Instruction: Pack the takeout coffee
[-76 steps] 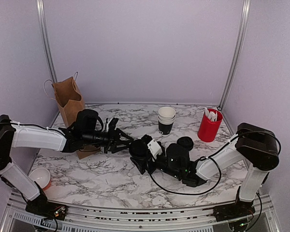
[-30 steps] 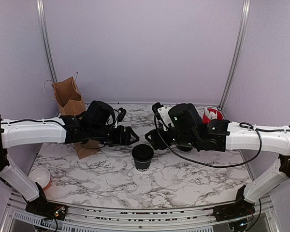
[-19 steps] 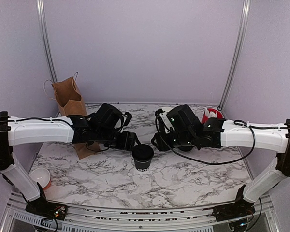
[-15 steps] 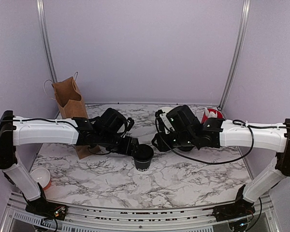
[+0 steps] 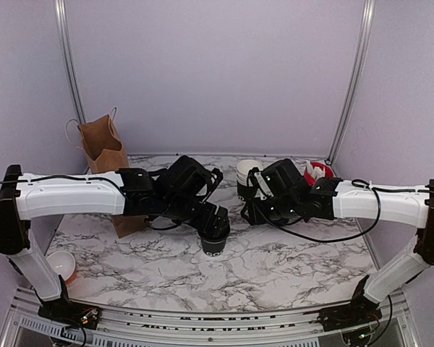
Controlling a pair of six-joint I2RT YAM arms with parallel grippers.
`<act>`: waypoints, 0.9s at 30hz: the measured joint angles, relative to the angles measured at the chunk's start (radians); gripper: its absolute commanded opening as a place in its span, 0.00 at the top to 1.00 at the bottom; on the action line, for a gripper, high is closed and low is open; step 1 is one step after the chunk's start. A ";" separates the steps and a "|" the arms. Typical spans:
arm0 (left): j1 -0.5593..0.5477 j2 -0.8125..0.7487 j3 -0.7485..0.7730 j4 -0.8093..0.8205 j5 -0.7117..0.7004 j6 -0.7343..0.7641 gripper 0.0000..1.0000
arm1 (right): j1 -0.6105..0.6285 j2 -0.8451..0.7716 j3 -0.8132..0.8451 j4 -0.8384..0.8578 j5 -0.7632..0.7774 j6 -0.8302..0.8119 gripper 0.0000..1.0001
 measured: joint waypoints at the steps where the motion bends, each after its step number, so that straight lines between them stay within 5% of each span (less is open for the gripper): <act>1: -0.010 0.013 0.010 -0.009 -0.013 0.006 0.07 | -0.003 -0.006 0.000 0.000 -0.001 0.002 0.58; 27: -0.045 0.117 0.026 -0.063 -0.140 0.018 0.15 | -0.011 0.030 0.002 0.022 -0.073 0.004 0.61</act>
